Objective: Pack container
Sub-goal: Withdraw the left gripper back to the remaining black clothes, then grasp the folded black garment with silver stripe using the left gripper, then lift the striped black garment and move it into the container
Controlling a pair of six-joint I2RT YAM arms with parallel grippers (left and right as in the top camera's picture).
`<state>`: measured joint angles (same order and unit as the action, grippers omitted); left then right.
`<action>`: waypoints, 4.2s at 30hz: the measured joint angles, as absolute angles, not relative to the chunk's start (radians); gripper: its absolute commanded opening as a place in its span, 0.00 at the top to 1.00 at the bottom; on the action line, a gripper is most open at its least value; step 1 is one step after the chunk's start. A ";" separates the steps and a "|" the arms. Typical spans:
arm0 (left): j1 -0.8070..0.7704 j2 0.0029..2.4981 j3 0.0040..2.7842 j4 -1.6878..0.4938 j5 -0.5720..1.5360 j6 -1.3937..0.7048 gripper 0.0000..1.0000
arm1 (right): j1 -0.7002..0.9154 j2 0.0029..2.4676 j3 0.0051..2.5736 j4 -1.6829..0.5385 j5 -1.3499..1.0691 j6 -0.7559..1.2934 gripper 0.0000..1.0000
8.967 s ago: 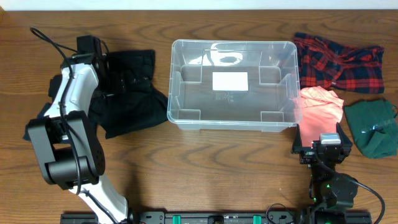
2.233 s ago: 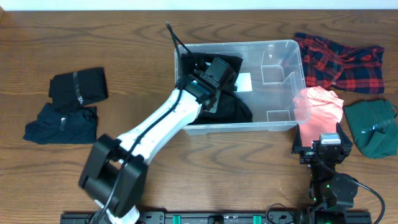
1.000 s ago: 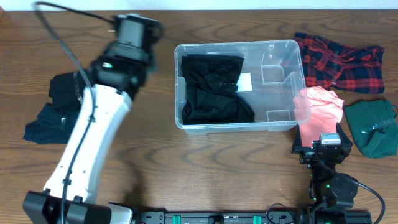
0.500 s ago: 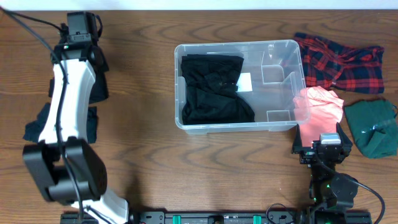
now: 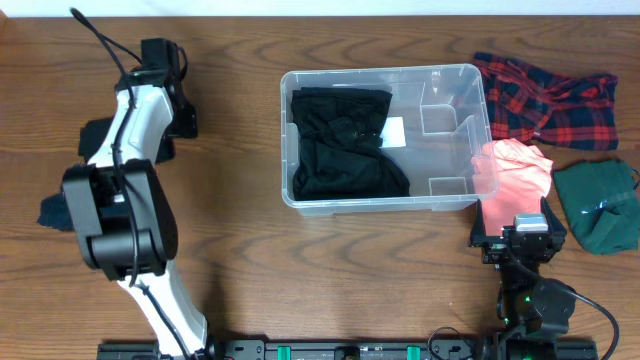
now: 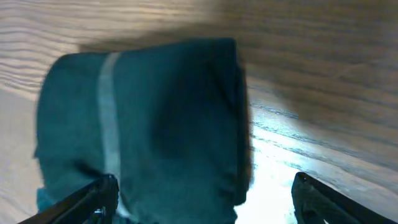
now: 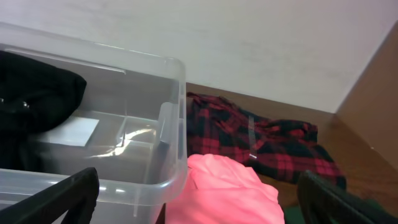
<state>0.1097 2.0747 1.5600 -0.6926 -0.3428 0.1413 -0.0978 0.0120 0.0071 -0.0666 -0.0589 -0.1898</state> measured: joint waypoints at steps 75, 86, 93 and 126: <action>0.157 2.166 1.560 -0.593 -0.321 0.103 0.16 | -0.098 0.012 0.007 -0.067 -0.059 -0.190 0.01; 0.157 2.163 1.522 -0.526 -0.336 0.101 0.18 | -0.098 0.012 0.007 -0.067 -0.059 -0.189 0.01; 0.157 2.162 1.513 -0.515 -0.352 0.097 0.37 | -0.098 0.012 0.007 -0.067 -0.059 -0.190 0.01; 0.010 1.833 1.515 -0.560 -0.319 0.042 0.94 | -0.098 0.012 0.007 -0.067 -0.059 -0.190 0.01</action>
<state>0.0105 1.8332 1.5154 -0.5598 -0.3195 0.0418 -0.0978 0.0120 0.0074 -0.0666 -0.0589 -0.1898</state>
